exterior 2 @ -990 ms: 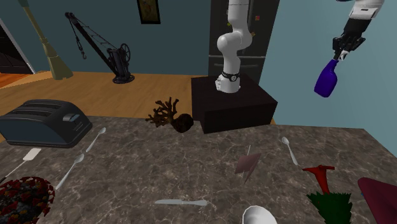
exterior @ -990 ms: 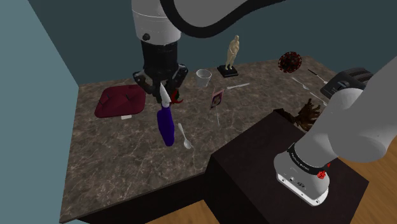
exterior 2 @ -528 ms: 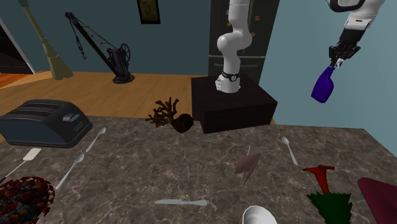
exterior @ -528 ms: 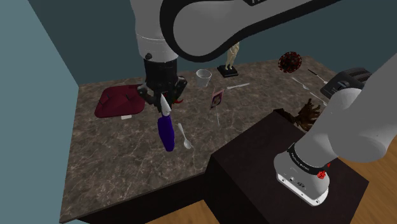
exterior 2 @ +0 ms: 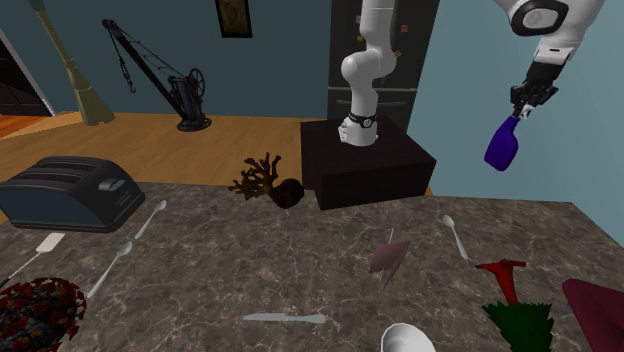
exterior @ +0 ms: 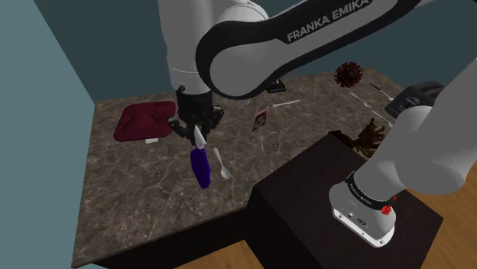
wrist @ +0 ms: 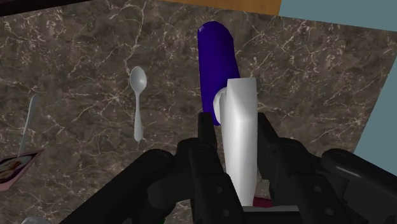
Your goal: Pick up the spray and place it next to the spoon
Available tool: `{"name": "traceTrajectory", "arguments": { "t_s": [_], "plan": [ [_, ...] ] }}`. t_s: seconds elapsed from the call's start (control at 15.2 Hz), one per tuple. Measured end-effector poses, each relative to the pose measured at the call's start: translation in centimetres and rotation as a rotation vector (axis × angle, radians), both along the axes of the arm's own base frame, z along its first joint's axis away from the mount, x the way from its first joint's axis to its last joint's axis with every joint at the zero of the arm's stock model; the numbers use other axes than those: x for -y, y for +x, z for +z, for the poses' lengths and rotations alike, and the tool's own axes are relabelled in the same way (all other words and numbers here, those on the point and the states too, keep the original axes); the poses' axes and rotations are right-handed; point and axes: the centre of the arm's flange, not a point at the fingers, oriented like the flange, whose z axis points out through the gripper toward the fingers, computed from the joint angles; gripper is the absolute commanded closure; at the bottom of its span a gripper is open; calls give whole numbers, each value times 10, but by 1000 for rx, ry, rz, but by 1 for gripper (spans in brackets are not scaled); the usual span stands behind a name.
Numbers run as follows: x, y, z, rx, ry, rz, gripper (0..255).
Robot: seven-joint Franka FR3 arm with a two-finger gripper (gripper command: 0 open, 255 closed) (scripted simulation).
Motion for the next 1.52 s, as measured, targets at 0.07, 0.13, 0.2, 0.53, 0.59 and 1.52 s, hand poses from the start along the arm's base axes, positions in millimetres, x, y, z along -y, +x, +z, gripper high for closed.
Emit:
{"name": "traceTrajectory", "arguments": {
  "t_s": [0.07,0.13,0.2,0.53,0.59,1.52],
  "plan": [
    [0,0,-5,0,0,0,255],
    [0,1,-11,0,0,0,255],
    [0,1,-16,0,0,0,255],
    [1,1,-43,0,0,0,255],
    [0,1,-47,0,0,0,255],
    [0,1,-120,0,0,0,255]
  ]
}}
